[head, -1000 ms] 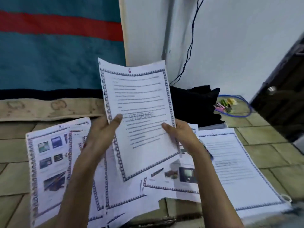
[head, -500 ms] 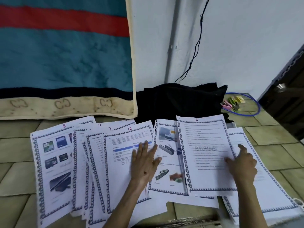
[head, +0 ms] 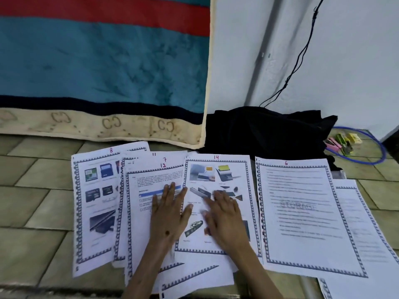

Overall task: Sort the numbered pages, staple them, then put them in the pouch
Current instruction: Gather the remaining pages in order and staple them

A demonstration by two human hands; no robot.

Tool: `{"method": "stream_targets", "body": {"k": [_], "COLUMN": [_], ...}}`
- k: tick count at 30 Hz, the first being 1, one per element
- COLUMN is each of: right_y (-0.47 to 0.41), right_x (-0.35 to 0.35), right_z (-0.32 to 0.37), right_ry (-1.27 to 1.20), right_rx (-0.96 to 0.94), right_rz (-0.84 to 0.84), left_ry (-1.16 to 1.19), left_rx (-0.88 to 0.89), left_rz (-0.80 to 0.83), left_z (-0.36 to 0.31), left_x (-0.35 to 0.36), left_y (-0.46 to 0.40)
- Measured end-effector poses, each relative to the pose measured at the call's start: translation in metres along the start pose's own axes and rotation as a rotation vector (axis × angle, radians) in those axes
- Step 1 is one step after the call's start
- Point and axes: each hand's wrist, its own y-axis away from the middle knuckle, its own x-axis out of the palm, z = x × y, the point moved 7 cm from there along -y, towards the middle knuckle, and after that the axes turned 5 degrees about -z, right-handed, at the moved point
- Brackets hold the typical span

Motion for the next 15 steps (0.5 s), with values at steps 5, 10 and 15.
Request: {"method": "stream_targets", "body": {"k": [5, 10, 15], "right_y": [0.010, 0.013, 0.009], "right_x": [0.015, 0.004, 0.018], "right_z": [-0.008, -0.006, 0.030], "right_ry": [0.054, 0.100, -0.010], "right_rx": [0.042, 0.099, -0.124], "right_rz": [0.100, 0.090, 0.207], "left_ry": [0.317, 0.230, 0.331], "left_rx": [-0.034, -0.356, -0.580], "left_rz": [-0.047, -0.386, -0.414], "left_z": [0.008, 0.061, 0.086], "left_x": [-0.015, -0.057, -0.065], "left_y": [-0.004, -0.005, -0.002]}}
